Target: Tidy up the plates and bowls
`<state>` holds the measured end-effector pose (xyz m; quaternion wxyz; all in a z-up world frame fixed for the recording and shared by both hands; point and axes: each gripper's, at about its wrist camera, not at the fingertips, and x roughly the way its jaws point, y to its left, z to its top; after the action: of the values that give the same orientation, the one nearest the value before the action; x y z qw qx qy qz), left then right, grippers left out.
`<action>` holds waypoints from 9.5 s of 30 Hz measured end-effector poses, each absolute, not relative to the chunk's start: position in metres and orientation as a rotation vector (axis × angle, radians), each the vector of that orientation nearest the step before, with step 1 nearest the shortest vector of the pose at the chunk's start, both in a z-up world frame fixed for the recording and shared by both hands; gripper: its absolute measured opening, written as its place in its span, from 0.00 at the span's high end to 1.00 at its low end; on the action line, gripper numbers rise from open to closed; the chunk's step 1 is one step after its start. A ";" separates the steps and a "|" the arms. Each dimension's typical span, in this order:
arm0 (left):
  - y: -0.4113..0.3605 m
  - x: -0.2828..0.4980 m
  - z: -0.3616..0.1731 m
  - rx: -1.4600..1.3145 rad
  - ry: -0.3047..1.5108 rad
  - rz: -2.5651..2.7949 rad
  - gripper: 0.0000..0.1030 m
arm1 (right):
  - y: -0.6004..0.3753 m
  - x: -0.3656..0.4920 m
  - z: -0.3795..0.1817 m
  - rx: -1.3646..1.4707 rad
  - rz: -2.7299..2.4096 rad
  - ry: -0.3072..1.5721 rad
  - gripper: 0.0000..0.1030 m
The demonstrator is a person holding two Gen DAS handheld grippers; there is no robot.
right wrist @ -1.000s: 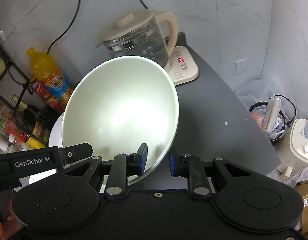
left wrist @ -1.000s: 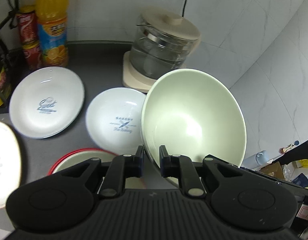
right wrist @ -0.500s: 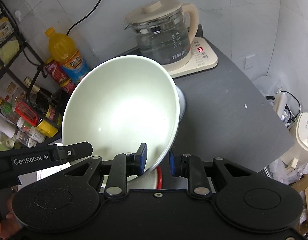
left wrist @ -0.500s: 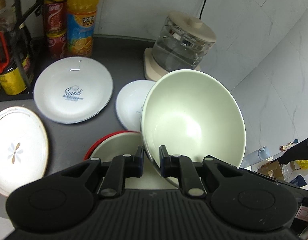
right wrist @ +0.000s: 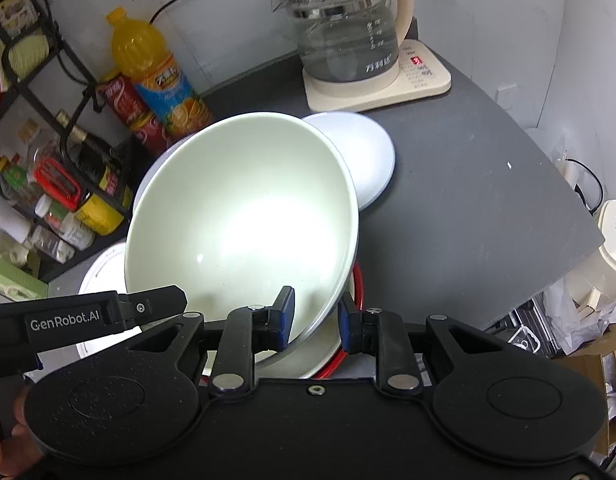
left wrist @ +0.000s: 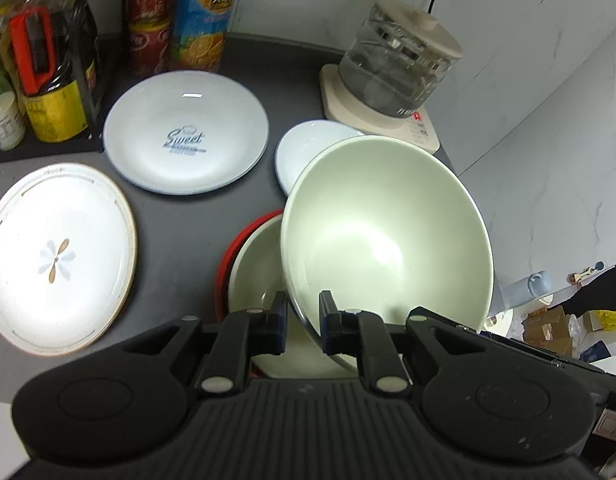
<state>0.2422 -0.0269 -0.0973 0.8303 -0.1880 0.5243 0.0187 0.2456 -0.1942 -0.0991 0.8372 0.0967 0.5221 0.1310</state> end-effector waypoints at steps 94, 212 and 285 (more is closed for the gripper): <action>0.087 0.187 -0.080 -0.463 1.053 0.246 0.27 | -0.108 0.251 -0.055 0.080 0.416 1.020 0.09; 0.177 0.234 -0.155 -0.944 0.901 0.499 0.94 | -0.058 0.405 -0.140 0.047 0.855 1.114 0.91; 0.236 0.130 -0.180 -0.911 0.983 0.606 0.89 | 0.032 0.301 -0.165 -0.138 0.778 1.200 0.91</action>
<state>0.1297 0.2358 -0.1803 0.7415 -0.4157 0.4484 0.2762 0.3012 0.0317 -0.1647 0.7527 -0.0631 0.5498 0.3565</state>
